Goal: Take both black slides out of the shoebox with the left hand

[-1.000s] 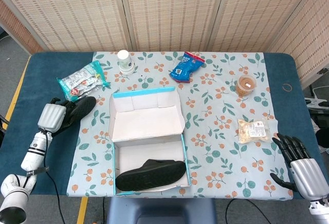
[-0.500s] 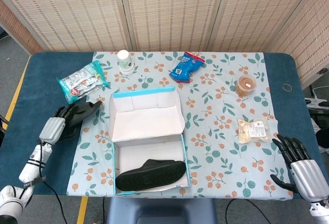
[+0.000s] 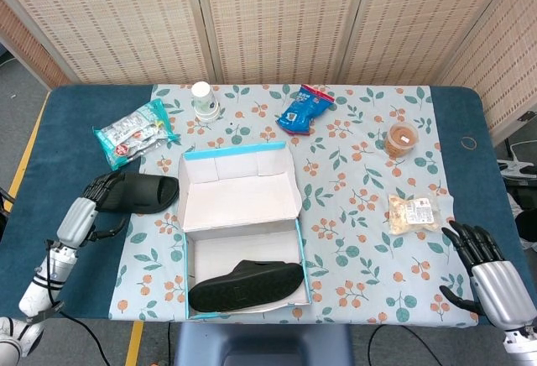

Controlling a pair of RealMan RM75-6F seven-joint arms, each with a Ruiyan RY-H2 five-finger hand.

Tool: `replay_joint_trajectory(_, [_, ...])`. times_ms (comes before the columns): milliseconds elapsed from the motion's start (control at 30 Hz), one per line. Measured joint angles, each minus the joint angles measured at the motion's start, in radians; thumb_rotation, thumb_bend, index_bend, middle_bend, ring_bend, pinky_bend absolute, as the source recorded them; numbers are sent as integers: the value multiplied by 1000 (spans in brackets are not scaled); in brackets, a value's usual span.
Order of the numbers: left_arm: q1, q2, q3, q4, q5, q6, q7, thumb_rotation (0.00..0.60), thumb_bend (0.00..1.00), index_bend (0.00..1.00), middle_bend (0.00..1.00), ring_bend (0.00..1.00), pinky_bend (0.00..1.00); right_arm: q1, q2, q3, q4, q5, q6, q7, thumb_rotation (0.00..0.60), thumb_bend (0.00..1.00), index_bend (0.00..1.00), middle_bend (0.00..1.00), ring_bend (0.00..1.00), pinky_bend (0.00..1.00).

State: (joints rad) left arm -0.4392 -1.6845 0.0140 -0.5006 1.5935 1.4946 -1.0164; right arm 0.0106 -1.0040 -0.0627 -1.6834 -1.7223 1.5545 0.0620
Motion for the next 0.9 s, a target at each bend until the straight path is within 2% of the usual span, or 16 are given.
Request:
replay_joint_trajectory(67, [1, 35, -5, -74, 2, 21, -8, 600, 413, 27, 0, 0, 59, 0, 0, 1, 0, 3, 0, 1, 600, 103, 0, 0, 0, 0])
replay_joint_trajectory(167, [1, 118, 1, -246, 23, 48, -7, 600, 409, 46, 0, 0, 62, 1, -2, 3, 1, 6, -3, -2, 600, 103, 0, 0, 0, 0])
replay_joint_trajectory(267, [-6, 226, 26, -469, 65, 51, 13, 600, 408, 60, 16, 0, 66, 5, -4, 3, 0, 5, -12, -7, 600, 103, 0, 0, 0, 0])
replay_joint_trajectory(400, [-35, 390, 69, -804, 128, 10, 66, 600, 407, 86, 40, 11, 91, 11, -7, 1, 0, 1, -21, -9, 600, 104, 0, 0, 0, 0])
replay_joint_trajectory(500, [-65, 490, 98, -1012, 180, -41, 121, 600, 407, 101, 109, 82, 152, 14, -8, -2, 0, -3, -29, -11, 600, 103, 0, 0, 0, 0])
replay_joint_trajectory(600, [-104, 557, 124, -1166, 238, -122, 199, 600, 407, 112, 121, 102, 173, 16, -11, -6, -2, -9, -34, -19, 600, 104, 0, 0, 0, 0])
replay_joint_trajectory(733, [-153, 554, 132, -1242, 267, -247, 333, 600, 406, 116, 121, 96, 189, 15, -11, -14, -7, -25, -31, -21, 600, 104, 0, 0, 0, 0])
replay_joint_trajectory(900, [-205, 461, 106, -1268, 232, -393, 497, 600, 406, 119, 113, 92, 227, 6, -5, -19, -4, -37, -4, 2, 600, 103, 0, 0, 0, 0])
